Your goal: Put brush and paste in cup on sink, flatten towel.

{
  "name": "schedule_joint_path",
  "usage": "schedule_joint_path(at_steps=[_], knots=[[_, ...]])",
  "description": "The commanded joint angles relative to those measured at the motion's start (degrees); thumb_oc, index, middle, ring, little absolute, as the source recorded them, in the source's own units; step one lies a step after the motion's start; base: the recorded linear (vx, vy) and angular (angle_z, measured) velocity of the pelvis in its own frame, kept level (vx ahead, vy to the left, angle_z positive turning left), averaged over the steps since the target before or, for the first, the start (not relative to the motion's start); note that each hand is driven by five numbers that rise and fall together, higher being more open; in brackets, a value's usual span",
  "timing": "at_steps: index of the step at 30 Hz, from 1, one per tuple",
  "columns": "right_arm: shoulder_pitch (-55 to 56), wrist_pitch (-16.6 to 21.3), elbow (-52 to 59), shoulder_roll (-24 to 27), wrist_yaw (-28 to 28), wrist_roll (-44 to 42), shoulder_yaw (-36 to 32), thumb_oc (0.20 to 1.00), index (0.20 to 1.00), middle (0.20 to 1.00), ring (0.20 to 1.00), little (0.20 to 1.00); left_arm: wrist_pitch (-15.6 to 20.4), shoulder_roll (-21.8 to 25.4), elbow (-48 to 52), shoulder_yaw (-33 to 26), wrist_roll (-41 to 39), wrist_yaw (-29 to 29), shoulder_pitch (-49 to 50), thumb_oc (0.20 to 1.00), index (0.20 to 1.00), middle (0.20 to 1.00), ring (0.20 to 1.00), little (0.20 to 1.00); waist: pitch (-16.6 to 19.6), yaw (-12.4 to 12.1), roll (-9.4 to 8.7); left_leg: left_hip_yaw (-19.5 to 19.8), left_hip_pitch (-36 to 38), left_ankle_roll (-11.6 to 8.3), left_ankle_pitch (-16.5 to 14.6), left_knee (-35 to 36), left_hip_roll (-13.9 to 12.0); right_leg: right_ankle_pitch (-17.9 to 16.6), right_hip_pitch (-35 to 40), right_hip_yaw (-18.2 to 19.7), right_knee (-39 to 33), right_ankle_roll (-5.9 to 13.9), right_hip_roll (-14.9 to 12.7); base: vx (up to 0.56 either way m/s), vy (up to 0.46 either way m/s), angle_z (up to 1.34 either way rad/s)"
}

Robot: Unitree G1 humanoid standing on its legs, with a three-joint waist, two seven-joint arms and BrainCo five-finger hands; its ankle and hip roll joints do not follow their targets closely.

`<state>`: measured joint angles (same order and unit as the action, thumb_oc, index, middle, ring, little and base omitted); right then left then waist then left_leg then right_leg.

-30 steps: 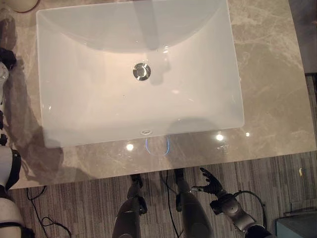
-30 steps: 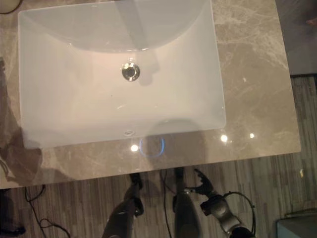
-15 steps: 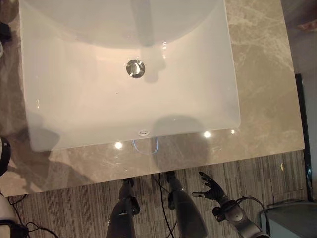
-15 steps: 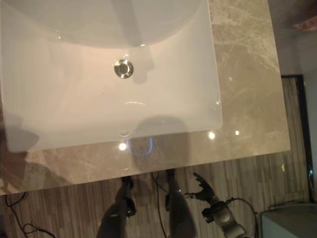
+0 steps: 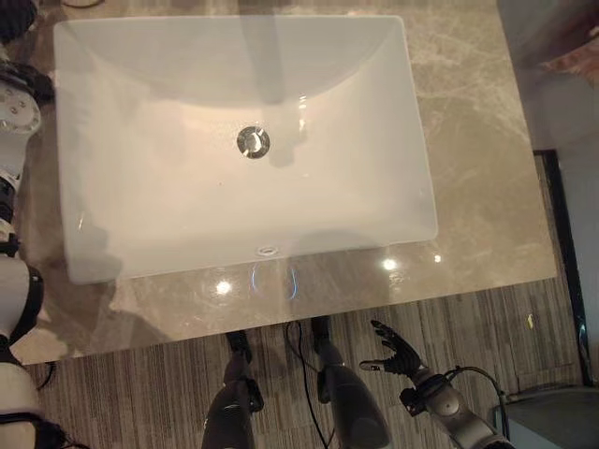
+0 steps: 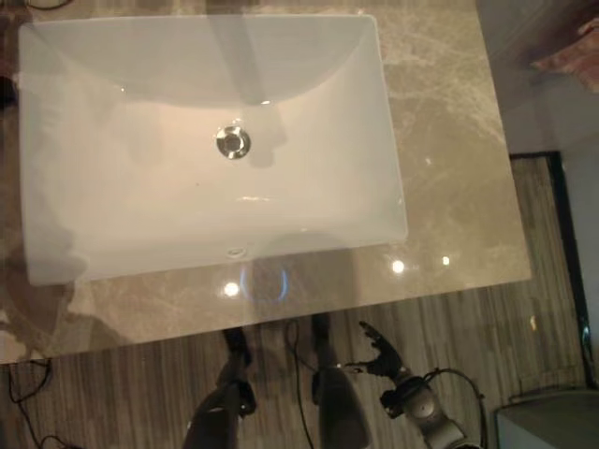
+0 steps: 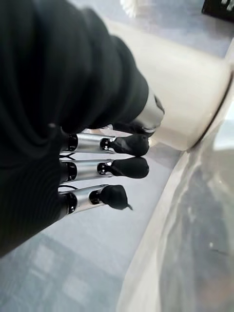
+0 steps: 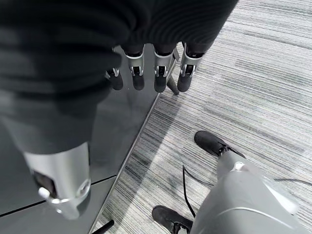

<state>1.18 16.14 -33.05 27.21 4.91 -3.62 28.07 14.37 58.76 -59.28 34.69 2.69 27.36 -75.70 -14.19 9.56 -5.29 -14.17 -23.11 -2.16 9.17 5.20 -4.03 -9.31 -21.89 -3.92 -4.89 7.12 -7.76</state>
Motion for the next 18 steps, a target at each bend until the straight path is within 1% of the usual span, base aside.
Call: schedule_joint_path(at_steps=[1,2,4,5,6,7,8,9,10,11,12,13,14,15,16,17,18], knots=[[0.6,1.1,-0.5,1.9,0.4,0.6,-1.1,1.0,1.0,1.0,1.0,1.0,0.8,-1.2,-1.4,-2.3,0.0,2.2,2.8,0.2,0.2,0.2,0.2,0.2,0.7,-1.4,1.28,4.3,3.6,-3.57,-3.5,-0.2,-2.4,-1.0,5.3,-2.2,-0.1,6.77,-3.9,0.01,-0.056,0.02],[0.5,1.0,-0.9,1.7,0.5,0.8,-1.0,1.0,1.0,1.0,1.0,1.0,0.9,-0.8,0.1,-3.8,-0.1,2.5,5.0,0.2,0.2,0.2,0.2,0.2,0.8,-1.8,1.16,4.4,4.3,-3.63,-3.5,-0.2,-2.5,-0.8,6.4,-2.6,-0.1,6.53,-3.8,0.03,-0.085,0.04],[0.6,0.7,-2.0,1.1,0.6,1.4,-1.2,1.0,1.0,1.0,1.0,1.0,1.8,0.6,5.4,-8.5,0.4,3.1,12.3,0.2,0.2,0.2,0.2,0.2,1.3,-2.6,1.14,4.7,6.4,-3.76,-3.6,-0.2,-2.6,0.1,8.9,-3.6,0.5,5.92,-3.6,0.02,-0.071,0.11],[0.6,0.6,-2.7,0.6,0.7,1.5,-1.3,1.0,1.0,1.0,1.0,1.0,2.4,1.3,7.9,-10.9,-0.1,3.7,15.9,0.2,0.2,0.2,0.2,0.2,1.4,-3.3,1.17,4.7,7.8,-3.83,-3.7,-0.2,-2.7,1.3,10.0,-3.9,1.9,5.65,-3.5,0.01,-0.052,0.11],[0.7,0.4,-3.6,0.3,0.9,1.9,-1.6,1.0,1.0,1.0,1.0,1.0,3.1,1.8,11.4,-14.7,-1.0,4.2,21.0,0.2,0.2,0.2,0.2,0.2,1.7,-3.7,1.55,4.9,8.7,-3.84,-3.5,-0.2,-2.8,2.3,10.6,-4.1,3.4,5.23,-3.3,0.01,-0.054,0.08],[0.8,0.1,-3.5,-0.1,0.7,2.2,-2.0,1.0,1.0,1.0,1.0,1.0,4.0,2.1,14.6,-17.8,-2.1,5.0,24.8,0.2,0.2,0.2,0.2,0.2,2.0,-4.3,1.52,5.0,9.7,-3.9,-3.6,-0.2,-3.0,3.7,11.2,-4.2,4.7,4.95,-3.0,0.0,-0.063,0.07],[0.6,-0.2,-4.7,-0.5,0.9,2.7,-2.2,1.0,1.0,1.0,1.0,1.0,5.2,2.6,19.7,-23.3,-2.9,5.9,31.1,0.2,0.2,0.2,0.2,0.2,2.5,-5.0,1.88,5.1,10.5,-3.87,-3.4,-0.2,-3.3,5.0,11.6,-4.8,6.5,4.62,-2.6,-0.01,-0.094,0.15],[0.4,-0.8,-6.6,-1.7,0.6,3.5,-2.8,1.0,1.0,1.0,1.0,1.0,7.5,2.3,24.2,-32.0,-6.7,6.3,41.0,0.2,0.2,0.2,0.2,0.2,3.4,-6.1,2.16,5.4,12.7,-3.9,-3.5,-0.2,-3.6,7.1,13.2,-5.1,8.9,3.99,-2.1,-0.03,-0.074,0.22],[0.3,-0.7,-6.6,-1.5,0.7,3.5,-2.5,1.0,1.0,1.0,1.0,1.0,7.4,2.2,24.7,-32.9,-6.7,6.3,42.0,0.2,0.2,0.2,0.2,0.2,3.6,-5.7,2.37,5.4,12.5,-3.9,-3.4,-0.2,-3.6,6.9,13.1,-5.1,8.8,3.93,-2.1,-0.03,-0.101,0.17],[0.3,-0.9,-6.8,-2.1,0.6,3.9,-3.2,1.0,1.0,1.0,1.0,1.0,8.7,2.0,28.0,-37.9,-7.6,7.0,47.8,0.2,0.2,0.2,0.2,0.2,3.9,-6.9,2.37,5.6,13.5,-4.04,-3.4,-0.2,-3.9,8.2,14.1,-5.3,9.9,3.59,-1.7,-0.02,-0.086,0.15],[0.3,-1.1,-7.0,-2.5,0.5,4.2,-3.7,1.0,1.0,1.0,1.0,1.0,8.9,1.7,31.3,-43.1,-7.8,7.1,54.2,0.2,0.2,0.2,0.2,0.2,4.6,-7.3,2.72,5.9,14.2,-4.11,-3.2,-0.2,-4.1,9.4,14.9,-5.7,10.6,3.12,-1.3,-0.03,-0.124,0.18],[0.6,-1.2,-7.4,-2.6,0.2,4.6,-3.8,1.0,1.0,1.0,1.0,1.0,9.3,0.4,33.7,-47.7,-8.1,7.0,59.6,0.2,0.2,0.2,0.2,0.2,5.3,-7.4,3.05,6.0,14.5,-4.23,-2.8,-0.2,-4.4,9.8,15.3,-5.9,10.9,2.65,-0.8,-0.02,-0.118,0.19],[0.8,-1.3,-7.1,-2.5,0.0,5.1,-3.9,1.0,1.0,1.0,1.0,1.0,9.5,-0.8,35.1,-50.5,-8.2,6.6,63.2,0.2,0.2,0.2,0.2,0.2,5.7,-7.5,3.21,6.2,14.9,-4.4,-2.6,-0.2,-4.8,10.5,15.9,-6.4,11.1,2.25,-0.5,-0.05,-0.198,0.18],[0.9,-1.6,-7.0,-2.3,-0.5,5.8,-4.8,1.0,1.0,1.0,1.0,1.0,10.0,-4.2,37.5,-56.5,-7.7,6.4,71.3,0.2,0.2,0.2,0.2,0.2,6.3,-8.6,3.43,6.9,15.9,-4.92,-1.9,-0.2,-5.3,12.3,17.7,-7.7,11.4,1.34,0.4,-0.04,-0.161,0.22],[0.9,-1.6,-6.9,-2.2,-0.5,5.8,-4.7,1.0,1.0,1.0,1.0,1.0,9.9,-4.3,37.7,-56.9,-7.7,6.3,71.8,0.2,0.2,0.2,0.2,0.2,6.3,-8.3,3.56,7.0,15.8,-4.92,-1.7,-0.2,-5.4,12.0,17.7,-7.8,11.2,1.27,0.5,-0.05,-0.154,0.27],[1.2,-1.6,-6.7,-2.1,-0.7,6.0,-5.3,1.0,1.0,1.0,1.0,1.0,10.2,-5.8,38.3,-58.6,-7.7,6.2,74.0,0.2,0.2,0.2,0.2,0.2,6.6,-8.9,3.67,7.3,15.8,-5.13,-1.2,-0.2,-5.7,12.5,18.0,-8.2,11.2,0.87,0.9,-0.03,-0.044,0.25],[1.2,-1.6,-6.6,-1.9,-0.7,6.0,-5.1,1.0,1.0,1.0,1.0,1.0,10.1,-6.1,38.7,-59.1,-7.7,6.1,74.6,0.2,0.2,0.2,0.2,0.2,6.7,-8.6,3.81,7.4,15.8,-5.19,-1.2,-0.2,-5.8,12.5,18.1,-8.4,11.1,0.81,0.9,-0.07,-0.141,0.37]])
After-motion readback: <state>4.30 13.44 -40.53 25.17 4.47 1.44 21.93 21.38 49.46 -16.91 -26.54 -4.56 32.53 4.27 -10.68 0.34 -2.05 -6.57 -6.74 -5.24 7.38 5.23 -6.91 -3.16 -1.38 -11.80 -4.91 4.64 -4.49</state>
